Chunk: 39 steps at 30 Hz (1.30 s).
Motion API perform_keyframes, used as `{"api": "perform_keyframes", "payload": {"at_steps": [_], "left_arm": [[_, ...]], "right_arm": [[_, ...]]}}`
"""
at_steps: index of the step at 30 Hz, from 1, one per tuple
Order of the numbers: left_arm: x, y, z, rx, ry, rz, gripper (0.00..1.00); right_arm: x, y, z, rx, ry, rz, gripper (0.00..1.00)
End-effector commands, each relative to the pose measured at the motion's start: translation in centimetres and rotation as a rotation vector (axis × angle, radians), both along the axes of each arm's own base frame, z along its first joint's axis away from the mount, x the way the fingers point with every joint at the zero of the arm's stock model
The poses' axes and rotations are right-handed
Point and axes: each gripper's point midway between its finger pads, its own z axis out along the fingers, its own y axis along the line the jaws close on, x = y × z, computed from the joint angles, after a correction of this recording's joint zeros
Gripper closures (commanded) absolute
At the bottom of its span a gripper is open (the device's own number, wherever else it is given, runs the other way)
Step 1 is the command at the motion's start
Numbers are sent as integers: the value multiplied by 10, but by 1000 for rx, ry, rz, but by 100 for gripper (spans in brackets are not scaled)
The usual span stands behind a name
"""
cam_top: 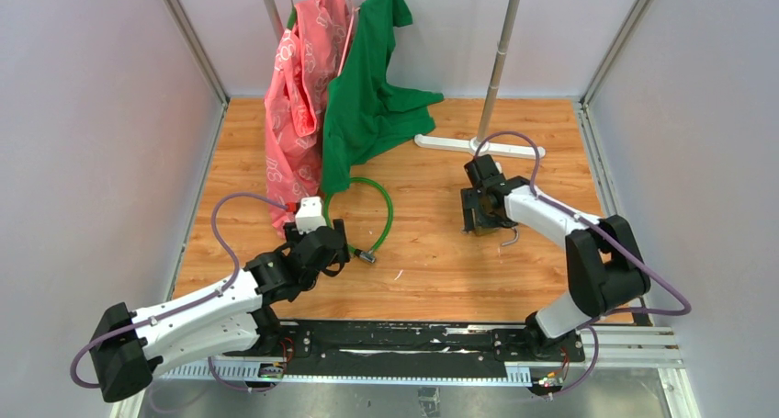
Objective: Unlock with the key
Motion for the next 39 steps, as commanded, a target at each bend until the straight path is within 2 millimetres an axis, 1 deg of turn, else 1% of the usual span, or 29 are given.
{"api": "perform_keyframes", "payload": {"at_steps": [1,2,4,6,8,11,14,18,21,23,27,30,34,36,39], "left_arm": [[2,-4,-2,-18,-13,-9,17],[3,-5,-2,-16,-11,-14,17],[3,-6,-2,-17,-10,-16,18],[3,-7,-3,-14,-6,-16,19],[3,-7,-5,-15,-1,-17,20],[2,-7,-10,-12,11,-13,21],[0,-6,-18,-4,33,-3,22],[0,-12,-27,-12,51,-9,23],[2,-12,-30,3,57,1,26],[4,-10,-29,11,53,13,27],[6,2,-23,20,42,58,27],[7,18,-17,18,46,114,28],[5,36,-10,-3,39,172,29],[3,44,-8,-21,37,200,30],[0,51,-11,-36,46,225,31]], "right_arm": [[-6,-17,12,-40,-17,-51,21],[-6,-14,15,-23,-24,-46,21],[-5,-1,21,46,-39,-4,21],[-5,19,27,149,-51,56,22],[-6,34,34,228,-63,100,23],[-7,50,47,286,-82,143,23],[-8,59,56,311,-100,162,23],[-12,76,65,361,-118,216,24],[-18,100,69,388,-128,325,25],[-26,124,72,393,-141,443,25],[-38,168,79,387,-174,642,25],[-46,198,81,386,-181,761,26],[-53,234,75,388,-163,869,26],[-58,251,72,398,-152,926,27],[-60,272,68,395,-134,980,29]]}}
